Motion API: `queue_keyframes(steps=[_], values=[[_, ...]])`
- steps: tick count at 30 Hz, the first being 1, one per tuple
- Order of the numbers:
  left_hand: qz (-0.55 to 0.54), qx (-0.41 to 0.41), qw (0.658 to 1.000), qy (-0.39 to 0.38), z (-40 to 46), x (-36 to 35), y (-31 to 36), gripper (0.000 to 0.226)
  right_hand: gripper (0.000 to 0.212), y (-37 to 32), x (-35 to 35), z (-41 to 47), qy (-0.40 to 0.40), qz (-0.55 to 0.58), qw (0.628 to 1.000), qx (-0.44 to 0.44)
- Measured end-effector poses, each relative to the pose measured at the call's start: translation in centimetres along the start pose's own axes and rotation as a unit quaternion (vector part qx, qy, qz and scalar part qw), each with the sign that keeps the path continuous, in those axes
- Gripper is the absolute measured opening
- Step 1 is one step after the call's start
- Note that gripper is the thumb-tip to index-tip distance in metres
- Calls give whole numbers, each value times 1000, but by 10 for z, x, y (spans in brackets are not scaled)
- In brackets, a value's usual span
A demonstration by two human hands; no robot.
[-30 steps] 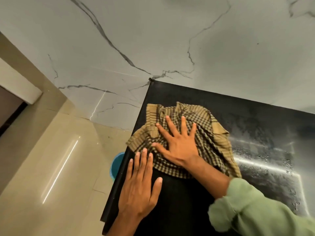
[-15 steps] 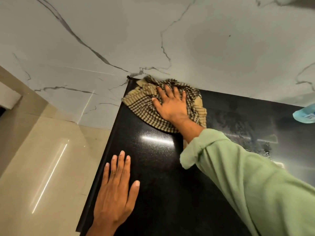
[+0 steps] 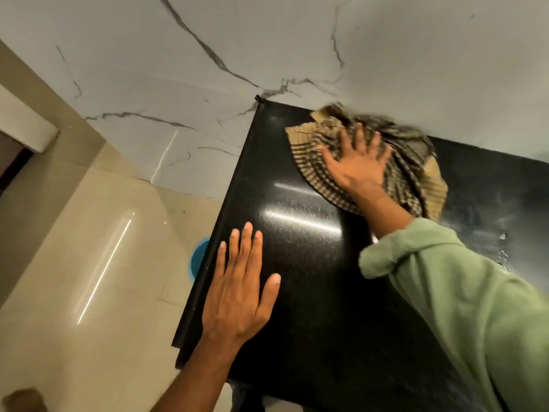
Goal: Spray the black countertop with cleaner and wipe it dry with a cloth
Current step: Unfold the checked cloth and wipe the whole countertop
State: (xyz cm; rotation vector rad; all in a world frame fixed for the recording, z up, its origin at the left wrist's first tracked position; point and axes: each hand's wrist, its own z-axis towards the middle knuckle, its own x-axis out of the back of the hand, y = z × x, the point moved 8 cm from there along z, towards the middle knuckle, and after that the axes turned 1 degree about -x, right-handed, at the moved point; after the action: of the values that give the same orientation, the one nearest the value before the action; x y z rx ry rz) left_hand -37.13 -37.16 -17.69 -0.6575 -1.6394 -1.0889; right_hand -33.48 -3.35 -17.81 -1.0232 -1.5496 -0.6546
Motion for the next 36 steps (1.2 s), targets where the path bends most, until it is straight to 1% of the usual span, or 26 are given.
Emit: queue_keyframes(steps=[3,5,7,9,11,12,15,17,19,20,22,26,28,30,32,34,36], values=[[-17,-3,1000,9,-2,2,1,73,89,-68,-13,-28,-10,-33,994,99],[-30,-7,999,16,-3,3,1,73,86,-92,-27,-67,-18,-45,984,172],[-39,-17,999,22,-4,5,1,72,81,-90,-37,-114,-15,-38,971,237],[-48,-26,998,27,-5,6,2,72,79,-64,-43,-152,-16,-34,963,268],[-64,-29,997,30,-5,7,2,72,78,-22,-44,-164,-21,-36,967,251],[-71,-29,997,31,-6,7,2,72,78,2,-41,-158,-16,-37,974,224],[-76,-29,996,31,-6,6,2,72,83,66,-19,-116,14,-24,995,97],[-69,-26,997,34,-5,7,2,72,86,80,-8,-87,24,-15,999,32],[-58,-28,997,33,-4,7,3,73,86,69,-5,-70,13,1,1000,-5],[-56,-29,998,30,-5,6,4,73,87,58,-6,-69,8,6,1000,-12],[-55,-32,998,31,-5,6,4,74,88,27,-11,-74,7,4,1000,6],[-78,-49,994,55,-6,12,5,75,84,-29,-38,-139,3,-17,993,115],[-83,-69,992,63,-8,13,6,75,81,-33,-50,-186,12,-8,988,152],[-89,-77,991,63,-10,14,8,74,78,-17,-59,-230,20,-8,985,172],[-95,-82,990,66,-11,15,9,73,76,17,-64,-260,23,-14,986,164],[-98,-92,989,63,-13,15,10,73,76,58,-60,-271,35,-18,992,121],[-94,-98,989,60,-13,14,10,73,78,91,-52,-264,35,-12,997,65]])
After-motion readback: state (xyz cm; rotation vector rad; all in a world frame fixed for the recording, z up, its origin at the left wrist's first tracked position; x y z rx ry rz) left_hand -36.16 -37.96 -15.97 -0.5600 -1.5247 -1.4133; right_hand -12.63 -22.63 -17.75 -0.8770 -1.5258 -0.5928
